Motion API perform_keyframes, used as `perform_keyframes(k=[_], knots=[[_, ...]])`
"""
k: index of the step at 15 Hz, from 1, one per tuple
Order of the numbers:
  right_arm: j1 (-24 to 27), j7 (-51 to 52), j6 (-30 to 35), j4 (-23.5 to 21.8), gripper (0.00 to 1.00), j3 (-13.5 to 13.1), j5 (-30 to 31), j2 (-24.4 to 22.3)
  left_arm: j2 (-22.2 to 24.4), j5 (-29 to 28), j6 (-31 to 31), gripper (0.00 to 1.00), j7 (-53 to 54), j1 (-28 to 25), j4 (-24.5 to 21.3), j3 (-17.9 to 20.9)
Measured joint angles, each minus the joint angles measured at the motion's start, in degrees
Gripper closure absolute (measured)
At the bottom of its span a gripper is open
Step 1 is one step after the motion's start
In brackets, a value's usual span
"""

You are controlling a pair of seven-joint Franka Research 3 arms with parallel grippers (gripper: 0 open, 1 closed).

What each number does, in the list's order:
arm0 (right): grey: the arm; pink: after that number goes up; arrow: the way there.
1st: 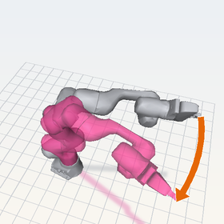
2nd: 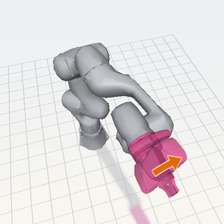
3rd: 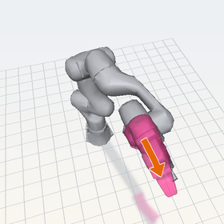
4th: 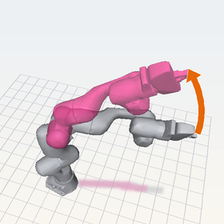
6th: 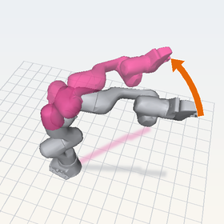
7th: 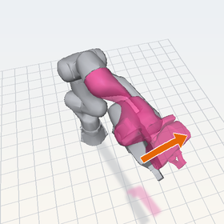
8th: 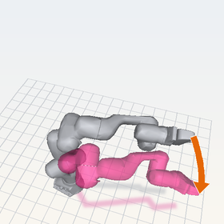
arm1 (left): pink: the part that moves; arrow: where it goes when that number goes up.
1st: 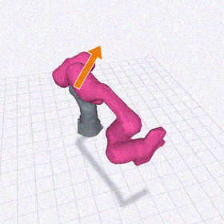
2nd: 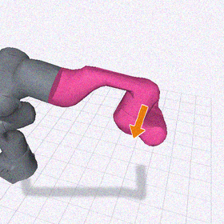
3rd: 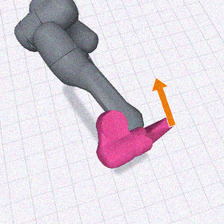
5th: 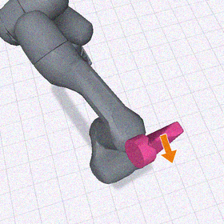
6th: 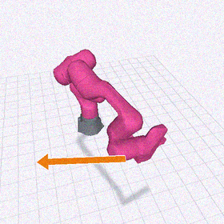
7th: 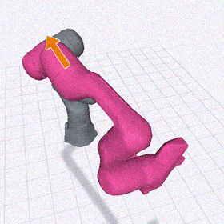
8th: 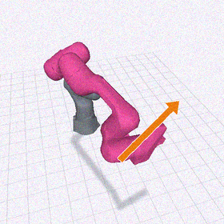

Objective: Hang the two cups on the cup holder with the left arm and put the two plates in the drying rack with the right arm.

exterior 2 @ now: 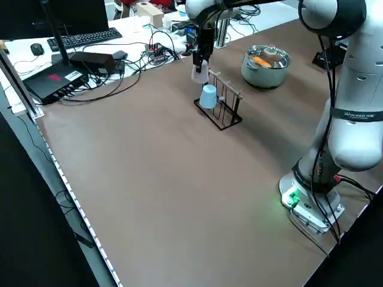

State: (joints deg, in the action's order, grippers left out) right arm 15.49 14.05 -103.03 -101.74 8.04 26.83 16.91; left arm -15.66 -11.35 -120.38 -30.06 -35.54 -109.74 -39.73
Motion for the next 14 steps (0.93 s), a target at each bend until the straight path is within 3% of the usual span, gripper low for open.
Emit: perform_keyframes(k=[8, 14], knots=[[-2.79, -4.62, -2.26, -8.17, 0.96, 0.37, 13.22, -0.27, -1.20, -1.59, -0.48, 0.33, 0.01, -0.04, -1.57, 0.26], [-8.30, -15.05, -1.91, -12.67, 0.96, 0.50, 17.37, -0.33, -2.93, -2.90, -1.97, 0.33, 0.01, -0.18, -2.83, 0.34]])
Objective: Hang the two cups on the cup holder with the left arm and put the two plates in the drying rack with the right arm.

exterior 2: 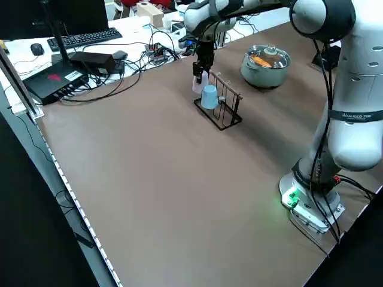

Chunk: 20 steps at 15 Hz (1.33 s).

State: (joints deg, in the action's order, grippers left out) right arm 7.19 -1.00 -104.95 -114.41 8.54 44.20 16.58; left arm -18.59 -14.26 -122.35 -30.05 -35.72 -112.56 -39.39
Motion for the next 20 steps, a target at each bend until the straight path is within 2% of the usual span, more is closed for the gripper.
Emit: perform_keyframes(k=[4, 10, 11, 14, 18, 20], knots=[[-0.79, -2.47, 0.06, -1.82, 0.96, -0.01, 1.18, 0.00, -1.31, -0.05, -0.68, 0.33, 0.00, 0.00, -0.13, 0.00], [-2.70, -6.55, -0.05, -2.04, 0.96, 0.02, 1.28, 0.00, -1.94, -0.63, -1.16, 0.33, 0.00, 0.00, -0.14, 0.00], [-3.31, -7.12, 0.00, -2.05, 0.96, 0.03, 1.38, 0.00, -1.95, -0.89, -1.26, 0.30, 0.00, 0.00, -0.11, 0.00], [-3.94, -7.56, 0.17, -2.29, 0.96, 0.02, 1.76, 0.02, -1.94, -1.45, -1.54, 0.03, 0.63, -0.07, 0.43, 0.00], [-3.94, -7.58, 0.37, -2.63, 0.90, -0.01, 1.76, 0.26, -1.57, -2.03, -1.55, 0.00, 1.73, -0.09, 2.10, -0.12], [-3.94, -7.58, 0.51, -2.84, 0.78, -0.01, 1.76, 0.35, -0.89, -2.11, 0.77, 0.00, 3.51, -0.08, 5.68, -0.49]])
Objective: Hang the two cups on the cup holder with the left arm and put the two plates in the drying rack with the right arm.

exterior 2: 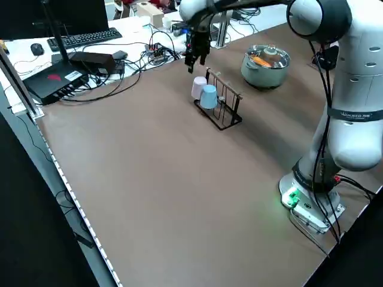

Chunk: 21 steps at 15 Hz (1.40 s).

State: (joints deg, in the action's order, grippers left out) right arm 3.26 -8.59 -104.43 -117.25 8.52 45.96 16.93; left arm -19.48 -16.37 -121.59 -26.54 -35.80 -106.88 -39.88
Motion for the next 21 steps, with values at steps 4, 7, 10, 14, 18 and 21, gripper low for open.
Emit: perform_keyframes(k=[4, 7, 10, 14, 18, 21], knots=[[0.01, 0.00, -0.05, 0.72, 0.67, 0.00, 0.00, 0.00, 0.61, -0.01, 10.99, 0.00, 9.54, 0.21, 7.40, -2.12], [-0.01, 0.19, -0.27, 3.40, 0.67, 0.12, -1.59, -0.02, 0.84, -1.19, 18.83, 0.00, 17.26, 0.59, 12.63, -3.95], [0.02, 4.39, -0.08, 7.87, 0.67, 0.02, -12.77, -0.25, 0.90, -6.08, 22.92, 0.00, 18.77, 5.69, 16.53, -3.64], [0.90, 7.06, 7.42, 17.91, 0.66, -0.41, -29.88, -1.11, 4.19, -1.85, 23.89, 0.00, 17.46, 23.84, 19.76, 13.52], [1.44, 7.41, 16.78, 27.56, 0.62, -0.37, -39.13, -3.52, 13.20, 10.77, 26.69, 0.00, 20.07, 32.69, 19.82, 28.55], [1.11, 7.41, 18.49, 29.97, 0.42, 0.23, -39.81, -6.31, 18.31, 12.67, 30.36, 0.00, 22.32, 33.34, 17.72, 29.52]])
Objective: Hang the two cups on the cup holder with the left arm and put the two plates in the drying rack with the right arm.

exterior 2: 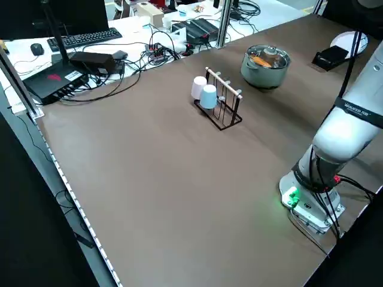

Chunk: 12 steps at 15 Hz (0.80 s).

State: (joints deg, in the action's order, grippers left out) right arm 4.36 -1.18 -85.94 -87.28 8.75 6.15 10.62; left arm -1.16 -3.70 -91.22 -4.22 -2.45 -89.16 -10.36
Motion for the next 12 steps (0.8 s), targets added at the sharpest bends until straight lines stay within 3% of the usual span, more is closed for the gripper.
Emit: perform_keyframes(k=[2, 3, 12], knots=[[-0.29, 0.00, 0.54, 0.47, 0.24, 0.25, -0.13, -1.19, 0.51, 0.02, 0.33, 0.00, 1.68, 0.35, -1.10, 0.00], [-0.37, 0.27, 2.13, 0.78, 0.01, 0.34, -0.88, -2.27, -0.01, 0.02, 0.32, 0.00, 2.72, 0.42, -1.57, 0.00], [-0.43, 1.01, 2.75, 0.47, 0.00, 0.10, -5.19, -7.29, -0.50, 0.02, 0.32, 0.00, 2.57, 0.44, -1.57, 0.20]])
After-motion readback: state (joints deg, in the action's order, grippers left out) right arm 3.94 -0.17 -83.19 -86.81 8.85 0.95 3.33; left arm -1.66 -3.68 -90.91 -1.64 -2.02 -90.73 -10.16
